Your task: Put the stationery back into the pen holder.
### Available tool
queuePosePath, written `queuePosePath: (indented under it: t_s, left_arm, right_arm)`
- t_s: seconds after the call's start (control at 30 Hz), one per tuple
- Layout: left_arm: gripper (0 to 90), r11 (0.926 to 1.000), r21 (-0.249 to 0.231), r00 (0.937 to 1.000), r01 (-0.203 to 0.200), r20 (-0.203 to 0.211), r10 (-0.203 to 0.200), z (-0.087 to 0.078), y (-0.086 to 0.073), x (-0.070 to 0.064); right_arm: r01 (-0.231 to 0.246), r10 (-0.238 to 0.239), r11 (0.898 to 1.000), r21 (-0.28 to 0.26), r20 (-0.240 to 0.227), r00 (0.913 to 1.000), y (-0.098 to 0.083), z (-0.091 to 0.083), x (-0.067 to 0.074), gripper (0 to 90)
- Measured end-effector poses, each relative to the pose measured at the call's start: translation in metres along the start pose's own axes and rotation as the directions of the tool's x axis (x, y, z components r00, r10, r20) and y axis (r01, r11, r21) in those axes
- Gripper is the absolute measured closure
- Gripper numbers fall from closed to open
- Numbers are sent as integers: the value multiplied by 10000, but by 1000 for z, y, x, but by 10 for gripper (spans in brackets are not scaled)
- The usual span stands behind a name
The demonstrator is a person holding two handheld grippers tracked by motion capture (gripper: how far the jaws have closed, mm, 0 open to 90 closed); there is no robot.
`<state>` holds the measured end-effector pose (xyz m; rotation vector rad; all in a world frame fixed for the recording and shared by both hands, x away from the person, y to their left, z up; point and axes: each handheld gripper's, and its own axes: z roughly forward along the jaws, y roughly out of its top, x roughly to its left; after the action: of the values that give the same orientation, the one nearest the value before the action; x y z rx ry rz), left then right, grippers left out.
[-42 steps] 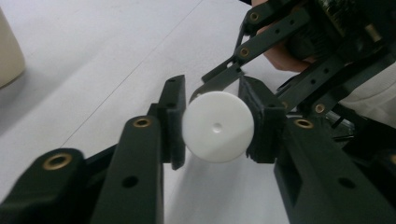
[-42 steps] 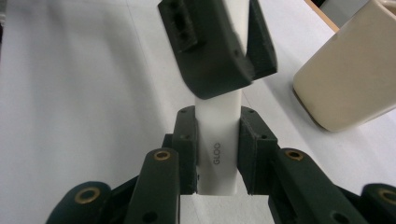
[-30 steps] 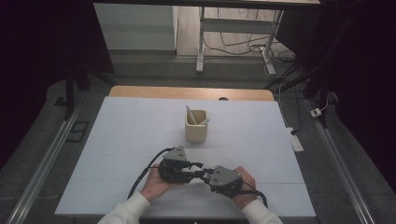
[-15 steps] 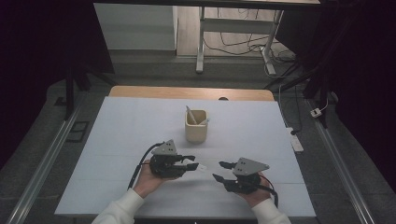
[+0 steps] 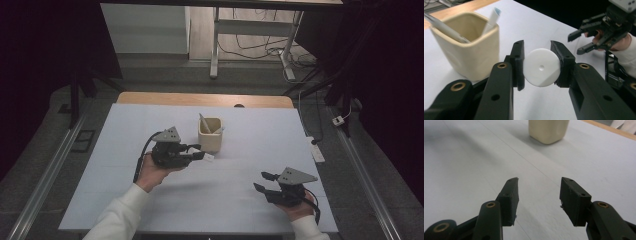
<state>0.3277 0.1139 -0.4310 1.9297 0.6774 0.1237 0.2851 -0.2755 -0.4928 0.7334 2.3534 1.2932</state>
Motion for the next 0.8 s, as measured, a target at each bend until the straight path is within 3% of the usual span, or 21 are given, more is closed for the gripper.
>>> queuePosePath:
  t_s: [0.4, 0.8]
  left_arm:
    - [651, 9998, 98, 9989, 147, -453, -142, 0, 35, 17]
    - [650, 9969, 321, 9901, 723, -1232, -679, 10, 58, 46]
  right_arm:
    - [-141, 119, 9988, 474, 465, 9988, -12, -9, -13, 478]
    - [-314, 284, 9983, 493, 622, 9977, -16, -10, -18, 478]
